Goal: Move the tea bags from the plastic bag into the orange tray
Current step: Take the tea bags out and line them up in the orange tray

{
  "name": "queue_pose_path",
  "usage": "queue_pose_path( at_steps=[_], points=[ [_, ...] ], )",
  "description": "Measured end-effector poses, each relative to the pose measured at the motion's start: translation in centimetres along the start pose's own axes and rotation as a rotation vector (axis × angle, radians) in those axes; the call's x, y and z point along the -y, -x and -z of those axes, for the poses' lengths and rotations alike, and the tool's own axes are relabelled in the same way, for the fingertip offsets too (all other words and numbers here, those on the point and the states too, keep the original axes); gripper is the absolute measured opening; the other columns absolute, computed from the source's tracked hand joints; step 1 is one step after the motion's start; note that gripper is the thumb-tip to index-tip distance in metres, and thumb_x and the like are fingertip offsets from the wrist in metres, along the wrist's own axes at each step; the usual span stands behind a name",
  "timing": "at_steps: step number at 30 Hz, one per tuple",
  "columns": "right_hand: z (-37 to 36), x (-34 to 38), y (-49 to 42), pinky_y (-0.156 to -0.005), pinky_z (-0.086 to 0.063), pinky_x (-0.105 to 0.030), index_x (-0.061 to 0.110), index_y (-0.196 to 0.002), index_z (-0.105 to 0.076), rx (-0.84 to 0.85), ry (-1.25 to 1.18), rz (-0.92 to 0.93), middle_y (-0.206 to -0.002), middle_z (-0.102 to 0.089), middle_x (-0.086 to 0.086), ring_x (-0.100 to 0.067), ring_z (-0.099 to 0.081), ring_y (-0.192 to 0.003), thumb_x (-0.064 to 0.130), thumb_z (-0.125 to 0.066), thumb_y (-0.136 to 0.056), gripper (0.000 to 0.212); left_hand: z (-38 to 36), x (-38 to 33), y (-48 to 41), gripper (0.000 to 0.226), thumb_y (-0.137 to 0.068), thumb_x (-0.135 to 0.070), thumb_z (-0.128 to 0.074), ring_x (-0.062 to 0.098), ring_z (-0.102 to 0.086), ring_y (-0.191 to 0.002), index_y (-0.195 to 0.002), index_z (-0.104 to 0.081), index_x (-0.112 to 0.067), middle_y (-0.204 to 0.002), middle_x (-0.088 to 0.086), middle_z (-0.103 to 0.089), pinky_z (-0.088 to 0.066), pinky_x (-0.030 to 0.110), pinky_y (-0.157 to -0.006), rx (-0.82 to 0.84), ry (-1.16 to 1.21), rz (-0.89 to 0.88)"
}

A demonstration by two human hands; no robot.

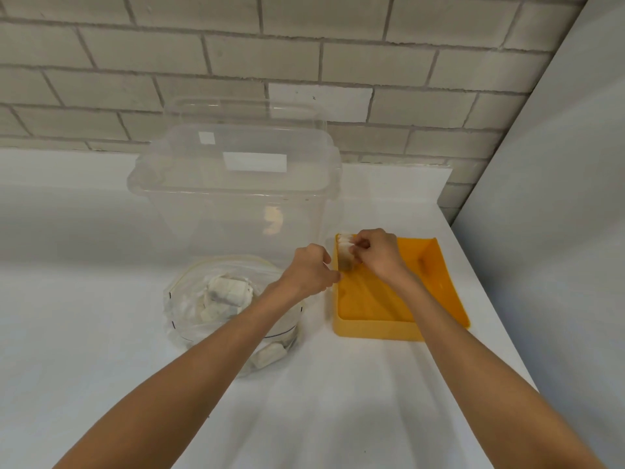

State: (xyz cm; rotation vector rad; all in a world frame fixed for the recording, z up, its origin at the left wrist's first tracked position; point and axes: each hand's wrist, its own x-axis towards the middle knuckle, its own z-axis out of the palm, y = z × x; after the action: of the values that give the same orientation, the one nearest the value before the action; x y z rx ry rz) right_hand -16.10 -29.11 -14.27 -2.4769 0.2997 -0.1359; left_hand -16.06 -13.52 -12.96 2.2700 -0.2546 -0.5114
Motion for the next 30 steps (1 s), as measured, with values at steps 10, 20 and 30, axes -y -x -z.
queue_pose_path(
  at_steps=[10, 20, 30],
  points=[
    [-1.1, 1.0, -0.7, -0.067, -0.044, -0.029, 0.009, -0.1, -0.048, -0.037, 0.09, -0.052, -0.1, -0.062, -0.013, -0.023, -0.054, -0.082, 0.007, -0.055, -0.092, 0.011, -0.3, -0.1, 0.1, 0.039, -0.082, -0.009, -0.069, 0.022, -0.067, -0.087, -0.119, -0.058, -0.006, -0.107, 0.014, -0.065, -0.056, 0.028, -0.073, 0.024, -0.044, -0.035],
    [1.4, 1.9, 0.5, -0.074, -0.05, -0.034, 0.011, -0.099, -0.057, -0.064, 0.18, 0.101, -0.1, -0.061, -0.01, -0.025, -0.059, -0.091, 0.009, -0.057, -0.087, 0.012, 3.6, -0.9, 4.0, 0.023, -0.088, -0.025, -0.066, 0.01, -0.058, -0.09, -0.109, -0.065, -0.019, -0.096, -0.002, -0.067, -0.043, 0.012, -0.064, -0.077, -0.06, -0.262],
    [-1.4, 11.7, 6.7, -0.062, -0.043, -0.009, 0.013, -0.092, -0.068, 0.27, -0.095, 0.413, -0.081, -0.066, -0.001, -0.001, -0.055, -0.061, 0.009, -0.059, -0.088, 0.011, 11.8, 6.8, 7.2, 0.017, -0.085, -0.007, -0.065, 0.008, -0.063, -0.082, -0.093, -0.069, -0.022, -0.096, -0.001, -0.068, -0.051, 0.015, -0.073, -0.151, -0.337, -0.127]
  ],
)
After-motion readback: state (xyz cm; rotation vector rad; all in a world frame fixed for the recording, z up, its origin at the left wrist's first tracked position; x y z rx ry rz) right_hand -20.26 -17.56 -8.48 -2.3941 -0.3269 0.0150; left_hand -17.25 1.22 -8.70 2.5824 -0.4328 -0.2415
